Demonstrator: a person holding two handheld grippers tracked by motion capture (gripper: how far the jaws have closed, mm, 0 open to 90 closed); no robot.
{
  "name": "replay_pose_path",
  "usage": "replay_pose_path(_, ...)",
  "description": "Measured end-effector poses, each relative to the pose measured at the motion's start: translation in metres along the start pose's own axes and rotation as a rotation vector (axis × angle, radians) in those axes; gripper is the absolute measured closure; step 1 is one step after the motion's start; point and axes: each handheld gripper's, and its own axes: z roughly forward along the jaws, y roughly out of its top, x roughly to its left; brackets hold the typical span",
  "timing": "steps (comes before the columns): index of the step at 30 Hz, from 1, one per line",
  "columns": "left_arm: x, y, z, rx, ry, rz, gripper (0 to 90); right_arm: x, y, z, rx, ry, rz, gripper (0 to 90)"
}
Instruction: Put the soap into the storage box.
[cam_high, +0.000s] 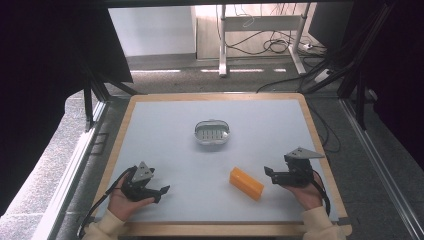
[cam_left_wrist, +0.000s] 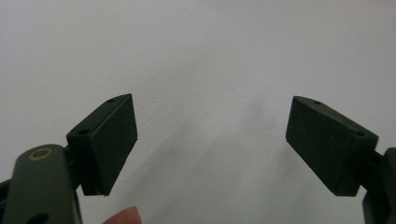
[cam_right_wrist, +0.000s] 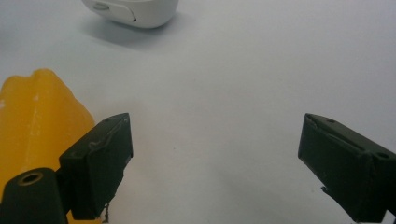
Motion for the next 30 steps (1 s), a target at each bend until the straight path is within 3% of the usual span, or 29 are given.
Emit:
replay_pose_path(5,-0.001,0.000,-0.002,-0.002,0.007,-0.003,16.3,0.001,0.002,-0.004,-0.003,-0.012,-0.005,8.8)
replay_pose_path(7,-0.001,-0.001,-0.002,-0.004,0.001,-0.018,16.2,0.004,0.004,-0.005,-0.003,-0.029,-0.009,7.1)
replay_pose_path(8,-0.001,-0.001,-0.001,-0.009,-0.005,-0.048,16.2,0.004,0.008,-0.009,-0.002,-0.016,0.009,6.7)
replay_pose_path(10,-0.001,-0.001,0.000,-0.005,-0.004,-0.043,16.2,0.005,0.012,-0.012,-0.006,0.000,0.015,6.8)
replay_pose_path(20,0.001,-0.002,0.001,-0.009,-0.004,-0.043,16.3,0.011,0.026,-0.017,0.017,-0.012,-0.020,7.2)
replay_pose_path(30,-0.003,-0.003,-0.001,-0.019,-0.003,-0.030,16.5,0.022,0.050,-0.030,-0.009,0.000,-0.057,11.2)
